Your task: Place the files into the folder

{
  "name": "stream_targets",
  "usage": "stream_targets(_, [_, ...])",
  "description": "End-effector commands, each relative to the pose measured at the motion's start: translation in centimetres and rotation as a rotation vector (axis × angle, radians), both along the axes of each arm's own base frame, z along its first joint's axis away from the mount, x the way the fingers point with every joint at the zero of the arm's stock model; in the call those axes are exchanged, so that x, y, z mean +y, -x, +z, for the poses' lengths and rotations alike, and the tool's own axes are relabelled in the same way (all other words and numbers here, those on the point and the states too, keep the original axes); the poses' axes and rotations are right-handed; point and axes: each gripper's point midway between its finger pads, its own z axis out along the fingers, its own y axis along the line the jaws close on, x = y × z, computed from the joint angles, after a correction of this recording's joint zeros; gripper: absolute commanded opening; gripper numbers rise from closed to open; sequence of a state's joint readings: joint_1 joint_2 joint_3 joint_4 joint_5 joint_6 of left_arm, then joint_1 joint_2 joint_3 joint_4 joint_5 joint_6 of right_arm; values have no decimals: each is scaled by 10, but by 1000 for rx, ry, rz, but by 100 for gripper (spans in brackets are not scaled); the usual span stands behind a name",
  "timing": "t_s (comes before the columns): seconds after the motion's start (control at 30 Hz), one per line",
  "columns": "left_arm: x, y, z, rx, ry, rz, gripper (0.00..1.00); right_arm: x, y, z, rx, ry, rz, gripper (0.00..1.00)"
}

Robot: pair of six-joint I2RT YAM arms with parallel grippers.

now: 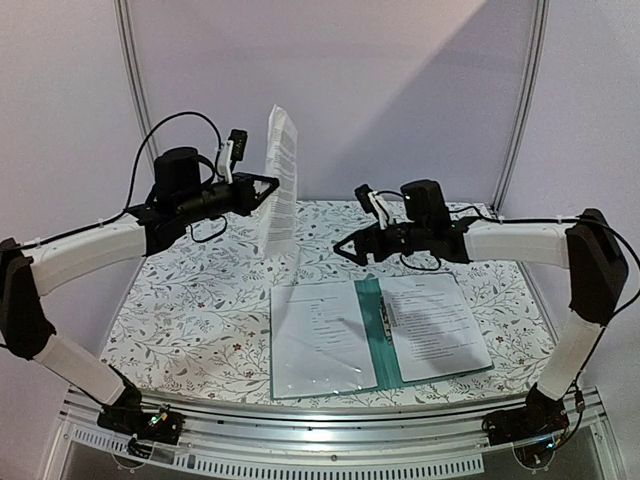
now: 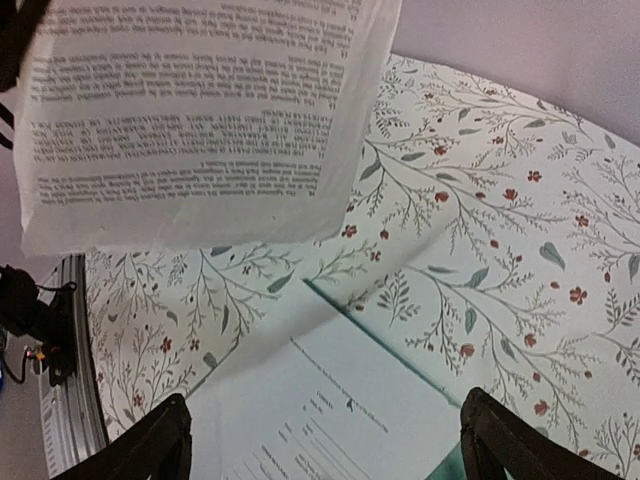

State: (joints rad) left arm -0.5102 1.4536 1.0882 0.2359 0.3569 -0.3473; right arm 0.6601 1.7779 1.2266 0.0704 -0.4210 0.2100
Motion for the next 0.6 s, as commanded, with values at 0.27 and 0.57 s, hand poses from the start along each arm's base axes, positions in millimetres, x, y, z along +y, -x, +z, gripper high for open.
stream_targets(0.27, [-50, 111, 32, -201, -148, -300, 0, -56, 74, 52, -287, -306, 98, 99])
stream_targets(0.57, [-44, 132, 36, -240, -105, -341, 0, -60, 69, 86, -378, -468, 76, 98])
